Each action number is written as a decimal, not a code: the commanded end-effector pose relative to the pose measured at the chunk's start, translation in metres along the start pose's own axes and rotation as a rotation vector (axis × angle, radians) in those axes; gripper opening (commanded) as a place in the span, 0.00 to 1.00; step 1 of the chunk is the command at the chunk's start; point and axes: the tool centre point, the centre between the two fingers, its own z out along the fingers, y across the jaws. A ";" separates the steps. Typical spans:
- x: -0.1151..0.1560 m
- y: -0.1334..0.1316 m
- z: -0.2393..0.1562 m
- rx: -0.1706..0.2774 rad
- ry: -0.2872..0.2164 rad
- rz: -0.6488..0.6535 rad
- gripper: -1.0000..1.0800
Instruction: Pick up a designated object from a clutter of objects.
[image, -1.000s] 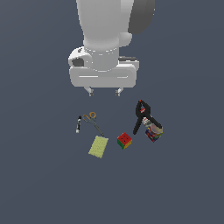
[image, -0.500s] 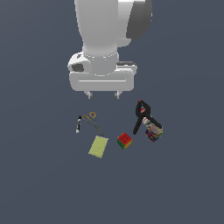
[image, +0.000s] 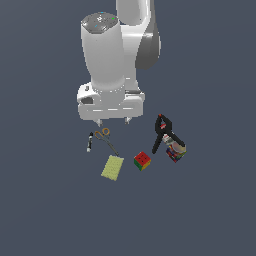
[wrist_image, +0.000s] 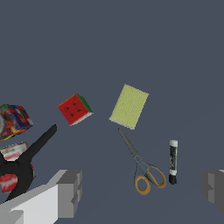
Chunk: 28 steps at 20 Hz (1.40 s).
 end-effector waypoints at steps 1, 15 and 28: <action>-0.004 0.008 0.023 0.002 -0.002 -0.035 0.96; -0.051 0.050 0.152 0.002 -0.010 -0.246 0.96; -0.080 0.062 0.195 -0.002 -0.016 -0.325 0.96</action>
